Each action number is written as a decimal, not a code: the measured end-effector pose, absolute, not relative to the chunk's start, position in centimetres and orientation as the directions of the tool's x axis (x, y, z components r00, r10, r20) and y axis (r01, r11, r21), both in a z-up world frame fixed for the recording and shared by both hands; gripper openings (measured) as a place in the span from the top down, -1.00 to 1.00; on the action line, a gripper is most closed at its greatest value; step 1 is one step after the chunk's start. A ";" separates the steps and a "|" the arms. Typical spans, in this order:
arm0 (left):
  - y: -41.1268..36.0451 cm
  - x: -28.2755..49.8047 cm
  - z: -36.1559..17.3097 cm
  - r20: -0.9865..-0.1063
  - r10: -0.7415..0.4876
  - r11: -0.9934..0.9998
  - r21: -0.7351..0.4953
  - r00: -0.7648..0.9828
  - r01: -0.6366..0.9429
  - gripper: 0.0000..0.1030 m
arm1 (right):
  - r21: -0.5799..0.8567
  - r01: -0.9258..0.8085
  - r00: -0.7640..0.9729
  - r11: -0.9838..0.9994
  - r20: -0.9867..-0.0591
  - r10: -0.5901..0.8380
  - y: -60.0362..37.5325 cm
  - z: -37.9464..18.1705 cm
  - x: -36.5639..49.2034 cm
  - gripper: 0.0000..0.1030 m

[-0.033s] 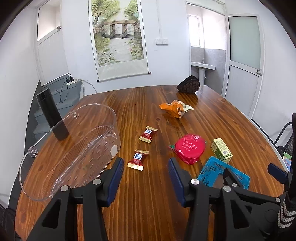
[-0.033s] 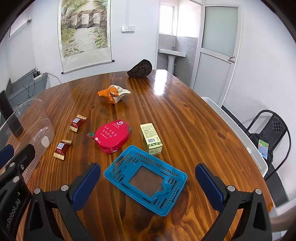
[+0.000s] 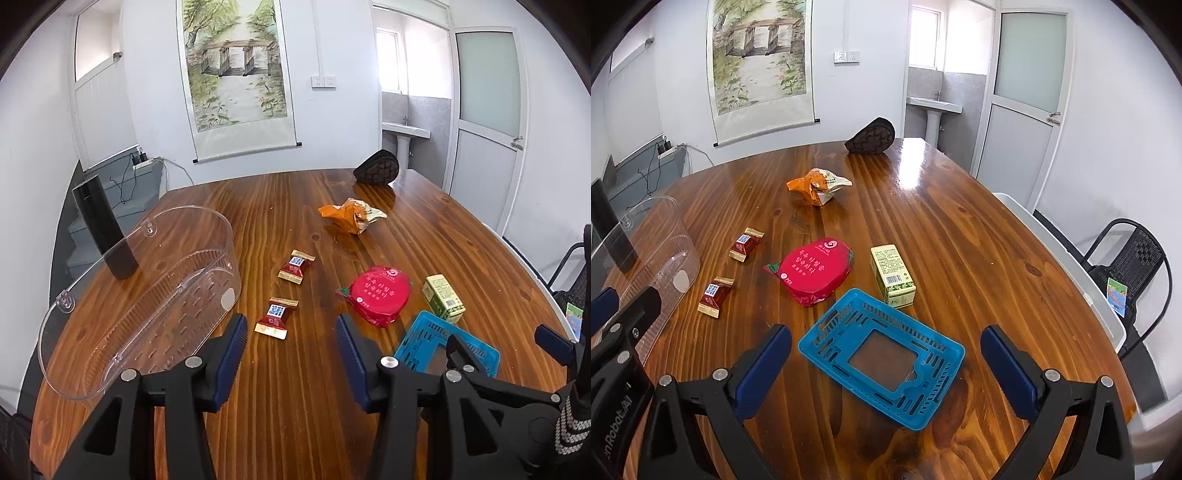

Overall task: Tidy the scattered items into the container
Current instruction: 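Move the right tool toward the blue basket while the left tool hovers nearby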

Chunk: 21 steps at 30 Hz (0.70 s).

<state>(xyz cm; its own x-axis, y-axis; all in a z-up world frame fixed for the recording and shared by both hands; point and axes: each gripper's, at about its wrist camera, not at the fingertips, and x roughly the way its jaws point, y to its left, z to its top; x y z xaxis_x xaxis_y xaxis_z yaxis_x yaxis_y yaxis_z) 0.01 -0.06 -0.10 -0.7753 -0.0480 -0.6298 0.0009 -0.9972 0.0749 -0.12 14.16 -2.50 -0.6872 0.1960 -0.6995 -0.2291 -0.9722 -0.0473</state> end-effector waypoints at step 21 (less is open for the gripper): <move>-0.8 -0.8 -1.2 -0.668 -0.062 -0.997 0.077 -0.741 0.014 0.01 | -0.051 -0.187 -0.684 -0.981 -0.710 0.167 13.5 -2.9 -0.3 -1.00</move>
<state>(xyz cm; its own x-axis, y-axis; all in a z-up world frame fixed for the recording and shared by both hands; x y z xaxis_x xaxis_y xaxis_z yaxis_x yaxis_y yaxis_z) -0.75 -0.81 -1.17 -0.7414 -0.0623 -0.6682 0.0143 -0.9969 0.0771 -0.29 13.54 -2.90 -0.6844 0.1675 -0.7096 -0.1875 -0.9810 -0.0507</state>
